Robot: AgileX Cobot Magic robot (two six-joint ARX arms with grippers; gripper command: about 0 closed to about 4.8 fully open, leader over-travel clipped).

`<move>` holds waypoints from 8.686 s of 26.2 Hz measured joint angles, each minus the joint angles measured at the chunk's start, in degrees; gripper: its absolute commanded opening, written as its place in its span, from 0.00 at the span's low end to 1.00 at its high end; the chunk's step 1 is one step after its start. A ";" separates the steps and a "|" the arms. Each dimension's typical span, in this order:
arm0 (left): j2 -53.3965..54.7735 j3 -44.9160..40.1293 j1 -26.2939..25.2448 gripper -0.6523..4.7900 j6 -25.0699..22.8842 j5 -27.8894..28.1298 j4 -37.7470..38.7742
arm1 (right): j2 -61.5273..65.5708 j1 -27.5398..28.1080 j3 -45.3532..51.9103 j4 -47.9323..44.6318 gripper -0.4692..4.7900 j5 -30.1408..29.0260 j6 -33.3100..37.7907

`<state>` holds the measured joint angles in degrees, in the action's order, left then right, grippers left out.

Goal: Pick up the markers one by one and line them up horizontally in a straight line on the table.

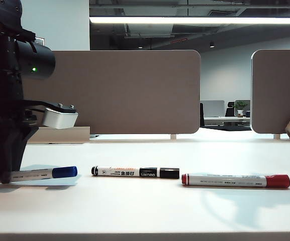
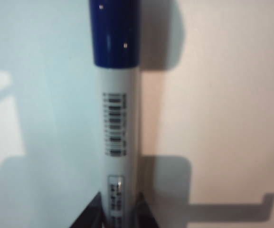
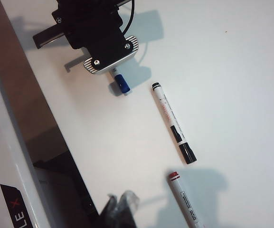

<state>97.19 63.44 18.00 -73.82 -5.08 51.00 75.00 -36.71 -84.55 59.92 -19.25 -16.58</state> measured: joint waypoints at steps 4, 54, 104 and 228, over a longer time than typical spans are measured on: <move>0.02 0.00 0.02 0.30 -0.55 -0.17 0.04 | 0.07 0.00 -0.02 0.07 0.09 -0.07 0.00; -31.12 -0.09 -0.07 0.11 33.59 -13.68 -0.66 | 36.11 -0.48 -8.39 -8.81 0.46 10.62 -19.58; -36.04 -0.13 -0.04 0.11 33.81 -14.71 2.86 | 43.63 -6.62 -8.52 -6.47 0.46 7.15 -19.67; -36.06 -0.13 -0.04 0.11 34.71 -14.71 2.56 | 42.51 -7.15 -5.38 -1.77 0.43 18.10 -29.81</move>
<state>61.12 63.31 17.96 -39.11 -19.79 53.56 117.51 -43.86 -89.93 58.15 -1.15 -46.39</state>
